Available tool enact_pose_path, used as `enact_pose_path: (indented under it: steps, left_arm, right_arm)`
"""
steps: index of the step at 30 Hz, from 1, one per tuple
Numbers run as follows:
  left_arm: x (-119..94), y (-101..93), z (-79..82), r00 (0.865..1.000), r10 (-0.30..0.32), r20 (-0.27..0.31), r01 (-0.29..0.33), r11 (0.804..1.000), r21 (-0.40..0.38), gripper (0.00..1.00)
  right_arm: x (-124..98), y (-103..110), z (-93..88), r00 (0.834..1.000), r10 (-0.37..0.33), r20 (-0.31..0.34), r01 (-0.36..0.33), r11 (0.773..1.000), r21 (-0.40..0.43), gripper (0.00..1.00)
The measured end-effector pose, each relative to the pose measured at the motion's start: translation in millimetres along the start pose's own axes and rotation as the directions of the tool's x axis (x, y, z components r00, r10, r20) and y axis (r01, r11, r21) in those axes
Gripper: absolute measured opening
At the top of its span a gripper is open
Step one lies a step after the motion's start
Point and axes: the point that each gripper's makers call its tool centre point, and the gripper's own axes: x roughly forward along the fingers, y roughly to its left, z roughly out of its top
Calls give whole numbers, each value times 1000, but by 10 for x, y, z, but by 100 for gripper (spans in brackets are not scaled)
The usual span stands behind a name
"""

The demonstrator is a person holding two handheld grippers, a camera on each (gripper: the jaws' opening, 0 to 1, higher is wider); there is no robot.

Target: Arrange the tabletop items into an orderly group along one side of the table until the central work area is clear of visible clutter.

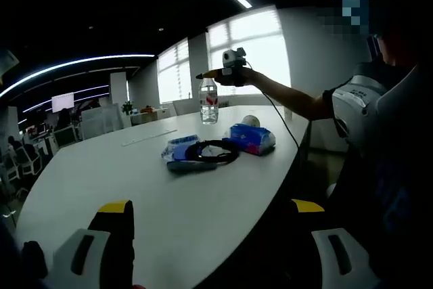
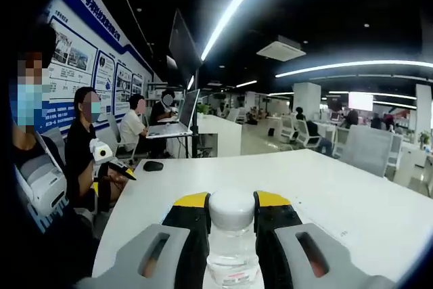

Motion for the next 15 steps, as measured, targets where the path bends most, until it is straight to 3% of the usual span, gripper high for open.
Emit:
enact_pose_path:
  steps: [7,15]
  left_arm:
    - [-3,-7,14,1000,-3,3,3,1000,3,93]
    - [-56,17,14,1000,14,8,-14,1000,1,93]
  right_arm:
    - [245,115,118,999,49,18,-49,999,-5,21]
    - [504,235,96,997,71,6,-70,997,-25,21]
